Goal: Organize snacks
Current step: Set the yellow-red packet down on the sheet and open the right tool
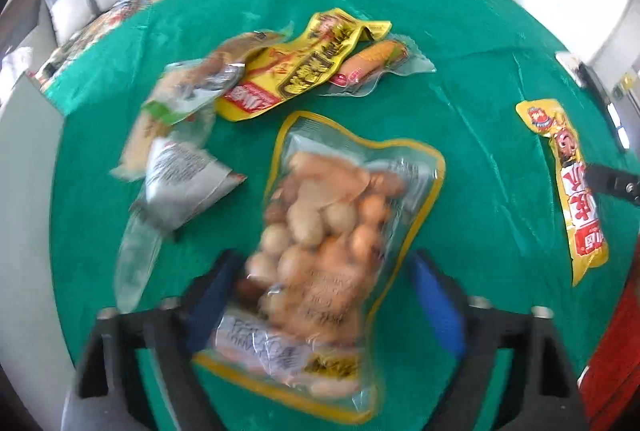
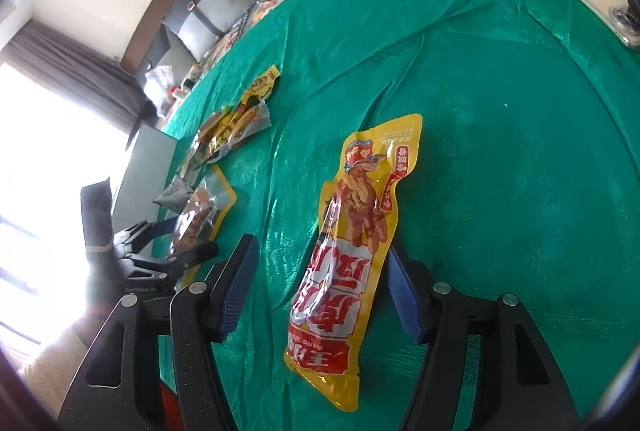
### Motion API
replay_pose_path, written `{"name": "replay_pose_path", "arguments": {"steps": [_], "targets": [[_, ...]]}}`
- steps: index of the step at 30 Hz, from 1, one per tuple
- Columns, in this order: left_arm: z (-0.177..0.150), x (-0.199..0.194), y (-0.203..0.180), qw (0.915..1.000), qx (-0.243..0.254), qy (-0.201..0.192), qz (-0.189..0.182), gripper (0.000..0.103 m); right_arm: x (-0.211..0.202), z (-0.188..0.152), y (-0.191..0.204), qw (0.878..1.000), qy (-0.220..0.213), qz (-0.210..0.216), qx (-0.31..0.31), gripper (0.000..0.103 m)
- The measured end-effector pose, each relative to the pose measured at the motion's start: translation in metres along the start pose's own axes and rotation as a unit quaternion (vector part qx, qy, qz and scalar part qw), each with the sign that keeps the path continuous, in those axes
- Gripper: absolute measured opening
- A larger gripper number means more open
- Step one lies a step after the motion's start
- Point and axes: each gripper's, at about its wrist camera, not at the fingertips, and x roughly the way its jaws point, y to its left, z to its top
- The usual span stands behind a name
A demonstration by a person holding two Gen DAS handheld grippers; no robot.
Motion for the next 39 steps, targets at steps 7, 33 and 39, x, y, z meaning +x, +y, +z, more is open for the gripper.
{"name": "replay_pose_path", "arguments": {"steps": [7,33,39], "targets": [[-0.067,-0.032,0.009,0.9857,-0.160,-0.042,0.031,0.059,0.022,-0.032,0.064,0.968,0.052,-0.101,-0.223,0.061],[-0.071,-0.013,0.031,0.9761,-0.165,-0.098,0.102,0.103,0.049,0.085,-0.003,0.950,-0.064,-0.280,-0.121,0.095],[-0.070,-0.013,0.030,0.9760,-0.165,-0.098,0.102,0.103,0.055,0.088,-0.003,0.950,-0.080,-0.280,-0.116,0.102]]}}
